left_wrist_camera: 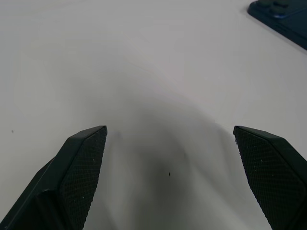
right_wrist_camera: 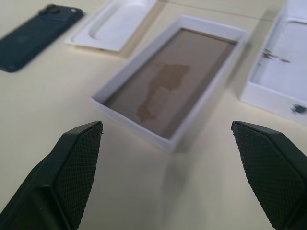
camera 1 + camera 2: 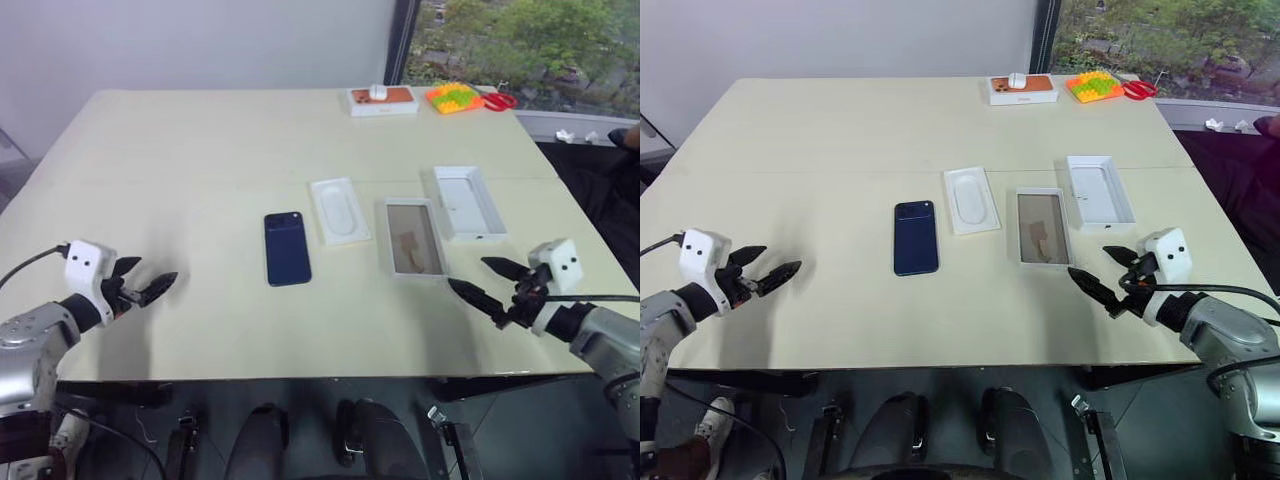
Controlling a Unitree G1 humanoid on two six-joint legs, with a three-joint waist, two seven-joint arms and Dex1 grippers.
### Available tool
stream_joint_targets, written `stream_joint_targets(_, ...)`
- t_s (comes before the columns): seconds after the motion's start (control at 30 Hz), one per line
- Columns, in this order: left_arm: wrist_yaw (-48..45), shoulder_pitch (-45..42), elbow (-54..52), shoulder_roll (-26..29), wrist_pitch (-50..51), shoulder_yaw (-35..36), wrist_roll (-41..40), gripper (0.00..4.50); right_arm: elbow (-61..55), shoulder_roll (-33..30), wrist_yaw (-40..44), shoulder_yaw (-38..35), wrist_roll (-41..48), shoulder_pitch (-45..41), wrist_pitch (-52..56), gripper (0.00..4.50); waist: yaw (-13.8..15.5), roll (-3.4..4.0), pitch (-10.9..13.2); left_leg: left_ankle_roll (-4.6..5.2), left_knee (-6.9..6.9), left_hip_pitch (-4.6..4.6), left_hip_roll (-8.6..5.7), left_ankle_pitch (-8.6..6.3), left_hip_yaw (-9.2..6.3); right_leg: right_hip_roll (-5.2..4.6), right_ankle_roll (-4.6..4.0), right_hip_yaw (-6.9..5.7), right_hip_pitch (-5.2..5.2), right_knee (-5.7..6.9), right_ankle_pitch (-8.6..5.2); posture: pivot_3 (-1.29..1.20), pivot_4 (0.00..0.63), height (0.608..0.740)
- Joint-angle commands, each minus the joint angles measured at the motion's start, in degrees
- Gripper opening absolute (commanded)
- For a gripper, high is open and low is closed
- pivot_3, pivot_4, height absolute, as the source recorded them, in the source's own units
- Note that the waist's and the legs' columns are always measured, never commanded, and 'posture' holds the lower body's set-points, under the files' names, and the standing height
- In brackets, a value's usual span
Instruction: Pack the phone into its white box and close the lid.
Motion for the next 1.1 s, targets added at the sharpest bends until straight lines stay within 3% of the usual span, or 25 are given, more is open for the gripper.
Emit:
stream_joint_targets(0.03,0.42,1.04,-2.17,0.67,-0.81,2.47,-0.73,4.43,0.55,-1.39,0.78,-1.35,-0.08,-1.64,-1.15,4.50,-0.11,0.00,0.00,0.00,0.00,0.02,0.02,0.00,0.04,0.00,0.00,0.05,0.00,0.01,0.00,0.00,0.150,0.740)
stream_joint_targets(0.5,3.86,4.78,-9.01,-2.84,0.52,1.91,-2.12,4.43,-0.69,-1.23,0.60,2.25,-0.12,-5.54,0.67,4.50,0.05,0.00,0.00,0.00,0.01,0.11,0.08,0.00,0.24,0.03,-0.02,0.25,-0.05,0.17,0.01,0.00,0.150,0.740)
stream_joint_targets(0.9,4.40,-3.23,-10.12,-4.65,4.13,-4.26,-3.48,4.43,-7.13,0.68,-4.56,6.51,-0.47,-8.64,3.18,4.50,-0.01,-0.02,-0.02,0.00,0.07,0.17,0.06,0.00,0.30,0.13,-0.02,0.34,-0.06,0.27,0.02,0.00,0.150,0.740)
stream_joint_targets(1.1,3.56,-6.47,-11.52,-4.66,6.94,-7.66,-3.84,4.43,-7.68,1.31,-7.44,11.01,-4.66,-11.36,1.97,4.50,-0.01,-0.03,-0.02,0.00,0.06,0.14,0.07,0.00,0.42,0.15,-0.01,0.44,-0.12,0.27,0.03,0.00,0.150,0.740)
